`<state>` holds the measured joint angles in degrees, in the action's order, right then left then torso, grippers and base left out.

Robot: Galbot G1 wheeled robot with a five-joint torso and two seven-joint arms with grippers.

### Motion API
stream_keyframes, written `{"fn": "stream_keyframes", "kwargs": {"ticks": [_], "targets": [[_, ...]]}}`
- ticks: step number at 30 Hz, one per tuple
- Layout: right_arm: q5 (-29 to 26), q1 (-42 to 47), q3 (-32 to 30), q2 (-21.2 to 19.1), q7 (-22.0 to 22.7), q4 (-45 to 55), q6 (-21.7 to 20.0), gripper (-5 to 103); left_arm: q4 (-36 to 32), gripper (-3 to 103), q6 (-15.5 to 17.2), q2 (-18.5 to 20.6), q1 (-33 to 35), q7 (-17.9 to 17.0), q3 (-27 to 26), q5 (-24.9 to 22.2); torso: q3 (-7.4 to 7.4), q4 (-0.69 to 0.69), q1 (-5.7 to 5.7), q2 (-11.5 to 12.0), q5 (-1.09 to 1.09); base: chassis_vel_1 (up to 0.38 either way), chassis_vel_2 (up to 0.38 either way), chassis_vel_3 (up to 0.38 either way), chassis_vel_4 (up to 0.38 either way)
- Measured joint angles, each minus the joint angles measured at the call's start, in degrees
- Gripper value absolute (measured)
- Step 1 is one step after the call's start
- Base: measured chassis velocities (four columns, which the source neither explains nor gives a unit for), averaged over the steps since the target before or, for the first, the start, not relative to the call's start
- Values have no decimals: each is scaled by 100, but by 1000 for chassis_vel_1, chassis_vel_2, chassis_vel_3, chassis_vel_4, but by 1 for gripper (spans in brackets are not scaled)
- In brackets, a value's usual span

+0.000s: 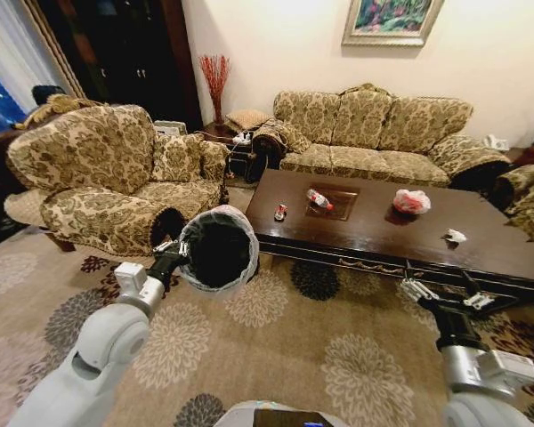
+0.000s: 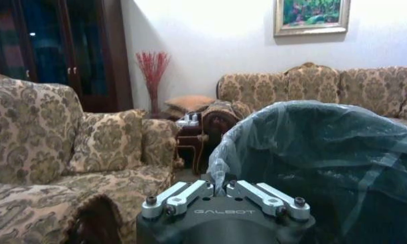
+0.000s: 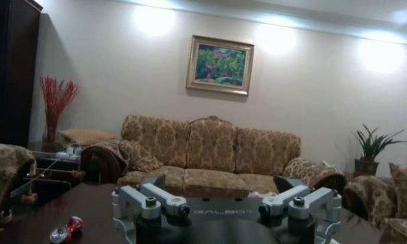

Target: Move to the front of the table and place the trash on the table into the trash bin.

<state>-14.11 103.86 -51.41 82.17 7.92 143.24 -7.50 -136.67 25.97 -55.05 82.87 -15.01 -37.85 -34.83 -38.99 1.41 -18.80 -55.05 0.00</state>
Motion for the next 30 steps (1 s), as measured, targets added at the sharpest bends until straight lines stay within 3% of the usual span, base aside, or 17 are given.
{"fn": "stream_keyframes", "kwargs": {"ticks": [10,21,30], "targets": [[-27,21,14,5,-83,-23,67,100,-55,5,-204,-59,128,-67,0,39,-128,-1,-96,-221,0,0,0,0,0],[-55,109,-8,67,-258,-53,226,100,-117,5,-212,-89,244,-83,-22,128,-124,0,-92,-216,0,-9,11,16,-13],[-32,87,8,65,-282,-153,233,100,-66,5,-238,-154,290,-92,4,241,-112,-1,-83,-194,1,-168,177,180,-168]]}}
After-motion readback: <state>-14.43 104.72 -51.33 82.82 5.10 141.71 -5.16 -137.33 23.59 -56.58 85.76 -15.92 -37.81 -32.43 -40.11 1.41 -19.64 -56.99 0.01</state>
